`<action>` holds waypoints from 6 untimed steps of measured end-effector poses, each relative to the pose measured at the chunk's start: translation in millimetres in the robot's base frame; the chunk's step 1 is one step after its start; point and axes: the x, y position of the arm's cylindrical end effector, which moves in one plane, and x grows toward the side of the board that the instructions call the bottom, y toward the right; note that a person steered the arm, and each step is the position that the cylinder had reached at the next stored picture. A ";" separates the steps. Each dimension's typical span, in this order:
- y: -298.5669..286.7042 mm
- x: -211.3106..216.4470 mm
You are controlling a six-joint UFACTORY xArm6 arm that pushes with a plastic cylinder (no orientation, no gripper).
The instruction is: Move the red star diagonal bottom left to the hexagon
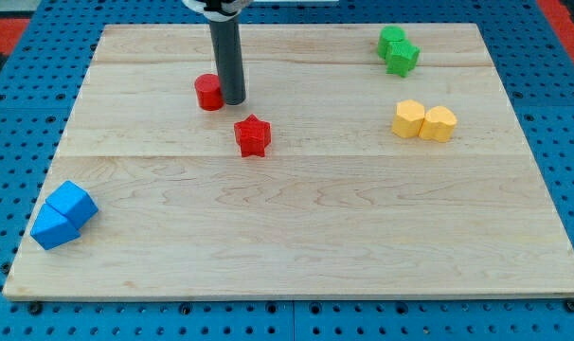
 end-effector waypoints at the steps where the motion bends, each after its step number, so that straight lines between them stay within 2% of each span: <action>1: 36.3 11.4; 2: 25.9 24.5; 3: -31.5 42.2; 6: 117.5 95.5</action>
